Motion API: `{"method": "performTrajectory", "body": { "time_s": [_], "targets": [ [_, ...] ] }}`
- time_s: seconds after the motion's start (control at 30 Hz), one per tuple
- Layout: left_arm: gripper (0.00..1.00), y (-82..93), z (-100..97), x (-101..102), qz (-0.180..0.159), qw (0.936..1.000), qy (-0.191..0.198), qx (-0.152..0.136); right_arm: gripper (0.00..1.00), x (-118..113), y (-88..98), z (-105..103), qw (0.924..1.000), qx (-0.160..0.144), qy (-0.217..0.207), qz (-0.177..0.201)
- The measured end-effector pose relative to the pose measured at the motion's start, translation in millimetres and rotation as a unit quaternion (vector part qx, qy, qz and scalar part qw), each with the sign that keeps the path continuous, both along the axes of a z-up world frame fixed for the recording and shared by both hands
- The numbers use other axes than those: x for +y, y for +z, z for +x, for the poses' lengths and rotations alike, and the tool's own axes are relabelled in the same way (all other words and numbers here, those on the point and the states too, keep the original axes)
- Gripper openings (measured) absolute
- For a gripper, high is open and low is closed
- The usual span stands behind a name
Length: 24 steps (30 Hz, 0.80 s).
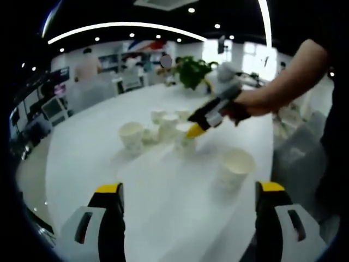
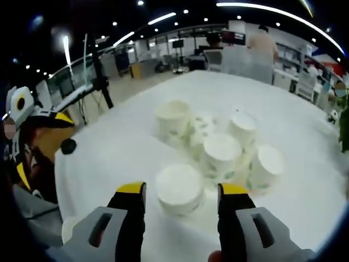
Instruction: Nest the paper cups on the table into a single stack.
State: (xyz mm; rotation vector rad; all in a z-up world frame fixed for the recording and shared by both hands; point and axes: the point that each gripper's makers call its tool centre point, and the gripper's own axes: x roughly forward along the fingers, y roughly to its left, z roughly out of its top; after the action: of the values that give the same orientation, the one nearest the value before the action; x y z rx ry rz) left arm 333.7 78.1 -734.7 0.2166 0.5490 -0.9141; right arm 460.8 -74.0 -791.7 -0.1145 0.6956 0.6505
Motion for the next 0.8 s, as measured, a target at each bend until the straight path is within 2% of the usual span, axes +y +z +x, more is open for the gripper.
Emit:
{"method": "performTrajectory", "body": {
  "time_s": [0.23, 0.4, 0.53, 0.8],
  "targets": [
    [1.00, -2.5, -3.0, 1.4, -0.001, 1.0000, 0.006, 0.006, 0.44, 5.4, -2.5, 0.7, 0.9999, 0.007, 0.009, -0.008],
    [1.00, -4.1, -4.4, 4.8, 0.002, 0.9999, 0.009, 0.008, 0.36, 11.0, -2.3, -1.8, 0.9996, 0.005, 0.027, -0.004],
    [1.00, -2.1, -3.0, 7.7, -0.007, 0.9997, 0.021, 0.009, 0.35, 9.7, -3.1, -4.0, 0.9996, 0.003, 0.028, -0.007],
    [0.99, -3.5, -5.1, 8.4, 0.002, 0.9998, 0.020, 0.010, 0.35, 7.3, -1.8, -14.1, 0.9989, 0.007, 0.045, -0.003]
  ]
}}
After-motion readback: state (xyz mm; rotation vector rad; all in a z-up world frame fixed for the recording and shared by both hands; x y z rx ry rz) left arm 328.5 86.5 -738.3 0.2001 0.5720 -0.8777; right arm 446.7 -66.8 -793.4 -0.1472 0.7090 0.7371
